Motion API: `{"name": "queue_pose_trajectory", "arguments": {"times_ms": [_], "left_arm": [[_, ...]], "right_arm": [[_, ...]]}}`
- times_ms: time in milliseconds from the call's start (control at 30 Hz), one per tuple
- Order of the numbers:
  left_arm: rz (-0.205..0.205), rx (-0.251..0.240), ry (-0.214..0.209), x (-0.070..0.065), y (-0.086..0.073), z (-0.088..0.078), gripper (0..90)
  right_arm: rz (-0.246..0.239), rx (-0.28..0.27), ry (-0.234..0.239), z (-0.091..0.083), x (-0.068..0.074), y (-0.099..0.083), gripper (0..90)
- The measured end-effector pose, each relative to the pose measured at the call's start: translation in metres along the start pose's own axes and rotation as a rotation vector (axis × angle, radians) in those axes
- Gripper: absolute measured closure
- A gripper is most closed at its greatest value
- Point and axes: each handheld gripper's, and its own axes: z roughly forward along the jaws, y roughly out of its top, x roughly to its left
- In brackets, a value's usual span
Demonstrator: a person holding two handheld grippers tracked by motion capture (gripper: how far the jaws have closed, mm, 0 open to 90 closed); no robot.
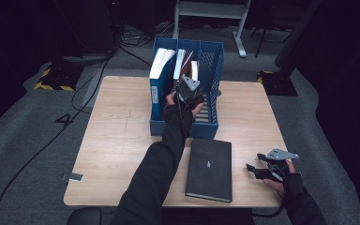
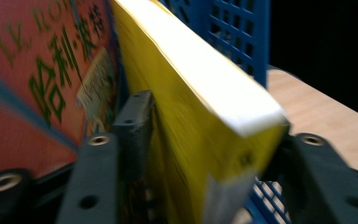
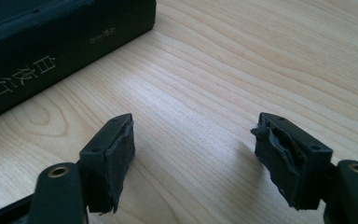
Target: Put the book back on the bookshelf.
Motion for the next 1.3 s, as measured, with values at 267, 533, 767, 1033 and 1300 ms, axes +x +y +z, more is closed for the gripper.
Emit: {"name": "queue_pose_trajectory", "arguments": {"times_ms": [267, 533, 767, 1033, 1300], "left_arm": [[0.051, 0.038, -0.084, 0.013, -0.018, -0.010, 42.4], [0.091, 0.088, -0.120, 0.014, -0.036, -0.006, 58.0], [0.088, 0.089, -0.099, 0.012, -0.033, 0.005, 62.3], [0.075, 0.106, -0.042, 0.011, -0.025, 0.019, 64.5], [0.081, 0.105, -0.032, 0.011, -0.025, 0.020, 64.2]], "right_arm": [[-0.002, 0.000, -0.002, 0.000, 0.000, 0.000, 28.4], [0.001, 0.001, 0.000, 0.000, 0.000, 0.000, 28.4], [0.001, 0.002, 0.000, 0.000, 0.000, 0.000, 28.4], [0.002, 0.002, 0.001, 0.000, 0.000, 0.000, 28.6], [0.000, 0.002, 0.003, 0.000, 0.000, 0.000, 28.7]]}}
